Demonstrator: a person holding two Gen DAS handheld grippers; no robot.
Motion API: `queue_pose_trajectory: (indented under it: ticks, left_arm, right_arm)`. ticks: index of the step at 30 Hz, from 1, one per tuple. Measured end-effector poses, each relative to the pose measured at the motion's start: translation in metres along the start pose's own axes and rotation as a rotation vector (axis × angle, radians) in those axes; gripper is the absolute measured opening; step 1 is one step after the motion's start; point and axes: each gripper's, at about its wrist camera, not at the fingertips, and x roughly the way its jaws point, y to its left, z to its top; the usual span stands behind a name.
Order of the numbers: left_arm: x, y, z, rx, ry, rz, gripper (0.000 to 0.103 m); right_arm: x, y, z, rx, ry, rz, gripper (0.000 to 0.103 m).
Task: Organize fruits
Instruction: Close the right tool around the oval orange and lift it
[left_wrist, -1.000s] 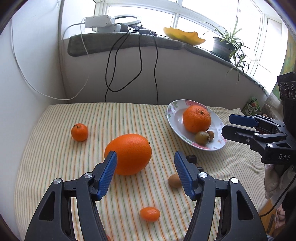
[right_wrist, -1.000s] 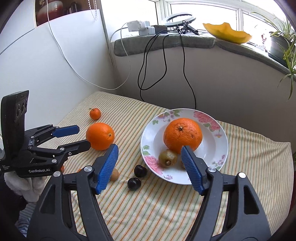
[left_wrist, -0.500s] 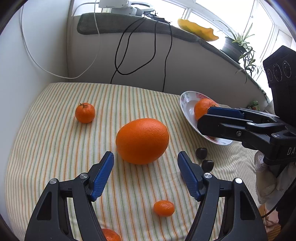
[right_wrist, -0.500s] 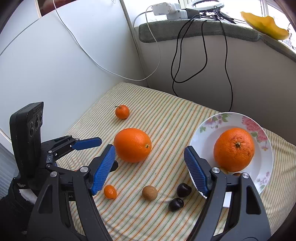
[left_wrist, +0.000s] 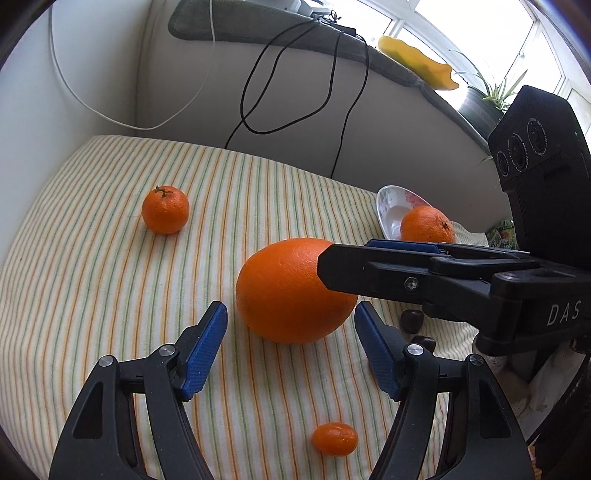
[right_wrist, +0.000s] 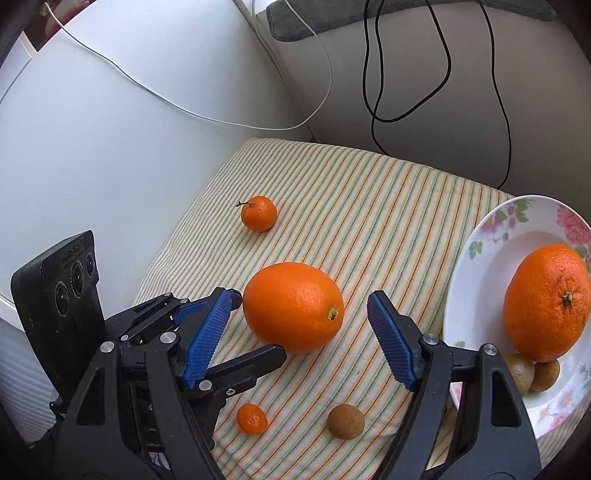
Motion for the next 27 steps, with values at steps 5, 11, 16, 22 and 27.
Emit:
queue_pose_trajectory:
  ticks: [5, 11, 16, 22, 27]
  left_arm:
    - [0.004, 0.003, 0.0, -0.016, 0.008, -0.012, 0.072]
    - [0.006, 0.003, 0.003, -0.015, 0.017, -0.017, 0.072]
    - [0.009, 0.003, 0.005, -0.024, 0.027, -0.026, 0.072]
    - [0.01, 0.003, 0.006, -0.027, 0.02, -0.028, 0.072]
    - [0.008, 0.0, 0.003, -0.014, 0.007, -0.016, 0.072]
  right_arm:
    - [0.015, -0.001, 0.0, 0.017, 0.027, 0.01, 0.078]
    - [0.028, -0.002, 0.001, 0.029, 0.05, 0.014, 0.075]
    - [0.036, -0.005, -0.001, 0.053, 0.058, 0.038, 0.072]
    - [0.037, -0.006, -0.001, 0.062, 0.053, 0.044, 0.072]
    - [0.032, -0.005, -0.005, 0.058, 0.044, 0.041, 0.071]
